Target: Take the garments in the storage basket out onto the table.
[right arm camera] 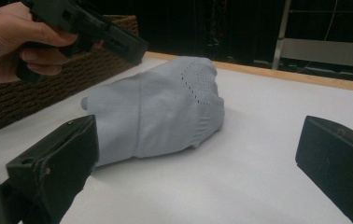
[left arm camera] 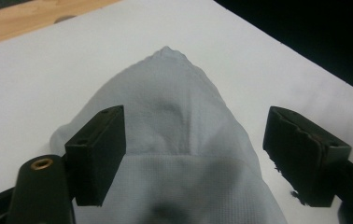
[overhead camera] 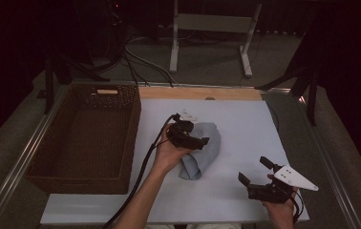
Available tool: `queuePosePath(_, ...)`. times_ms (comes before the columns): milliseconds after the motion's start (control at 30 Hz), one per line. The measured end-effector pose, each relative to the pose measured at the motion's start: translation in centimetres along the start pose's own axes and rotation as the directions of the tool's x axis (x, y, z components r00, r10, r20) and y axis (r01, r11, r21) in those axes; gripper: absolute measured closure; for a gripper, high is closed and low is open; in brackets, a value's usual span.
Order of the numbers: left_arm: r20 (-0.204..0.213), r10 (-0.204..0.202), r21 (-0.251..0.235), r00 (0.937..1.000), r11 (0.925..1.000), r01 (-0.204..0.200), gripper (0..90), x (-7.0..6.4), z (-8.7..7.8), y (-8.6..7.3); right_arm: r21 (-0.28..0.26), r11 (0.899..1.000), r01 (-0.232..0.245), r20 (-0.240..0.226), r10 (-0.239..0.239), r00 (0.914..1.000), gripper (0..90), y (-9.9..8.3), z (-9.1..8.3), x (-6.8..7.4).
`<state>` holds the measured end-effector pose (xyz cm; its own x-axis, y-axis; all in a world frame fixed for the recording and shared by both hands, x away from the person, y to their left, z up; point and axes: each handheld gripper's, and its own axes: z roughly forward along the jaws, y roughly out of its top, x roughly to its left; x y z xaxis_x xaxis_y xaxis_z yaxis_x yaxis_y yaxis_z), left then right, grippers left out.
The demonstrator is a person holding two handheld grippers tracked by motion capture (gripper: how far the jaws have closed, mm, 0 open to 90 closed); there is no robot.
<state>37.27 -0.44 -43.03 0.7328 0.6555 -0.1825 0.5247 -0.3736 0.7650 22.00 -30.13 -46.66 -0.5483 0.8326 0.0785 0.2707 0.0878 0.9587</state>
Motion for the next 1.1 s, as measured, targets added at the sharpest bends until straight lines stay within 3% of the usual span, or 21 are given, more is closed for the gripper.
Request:
queuePosePath(67,0.010,-0.009,-0.012,0.9999,0.9999,0.009,16.5,0.1,-0.1,0.0,0.000,1.000,-0.002,0.000,0.002,1.0000,0.0,0.0,0.0,0.0)
queuePosePath(100,0.012,-0.015,-0.012,0.9998,0.9998,0.015,7.7,0.2,-0.2,0.0,0.001,1.000,-0.002,0.001,0.002,1.0000,0.0,0.0,0.0,0.0)
queuePosePath(133,0.016,-0.023,-0.019,0.9996,0.9996,0.023,4.5,0.2,-0.2,0.0,0.001,1.000,-0.001,0.000,0.001,1.0000,0.0,0.0,0.0,0.0)
queuePosePath(300,0.020,-0.046,-0.059,0.9987,0.9971,0.047,4.5,0.3,-0.8,0.0,0.002,1.000,0.000,-0.001,0.000,1.0000,0.0,0.0,0.0,0.0)
queuePosePath(367,0.003,-0.047,-0.073,0.9989,0.9963,0.047,4.5,0.3,-1.1,0.1,0.001,1.000,-0.002,-0.001,0.002,1.0000,0.0,0.0,0.0,0.0)
queuePosePath(800,-0.008,-0.052,-0.144,0.9986,0.9883,0.050,4.5,1.2,-3.1,-0.4,0.000,1.000,-0.002,-0.001,0.002,1.0000,0.0,0.0,0.0,0.0)
queuePosePath(967,-0.025,-0.044,-0.165,0.9987,0.9855,0.039,4.5,1.4,-3.8,-0.6,0.001,1.000,-0.001,-0.002,0.001,1.0000,0.0,0.0,0.0,0.1)
queuePosePath(1100,-0.026,-0.062,-0.167,0.9977,0.9843,0.057,4.5,1.6,-4.4,-0.8,0.002,1.000,0.000,-0.003,0.000,1.0000,0.0,0.0,0.0,0.1)
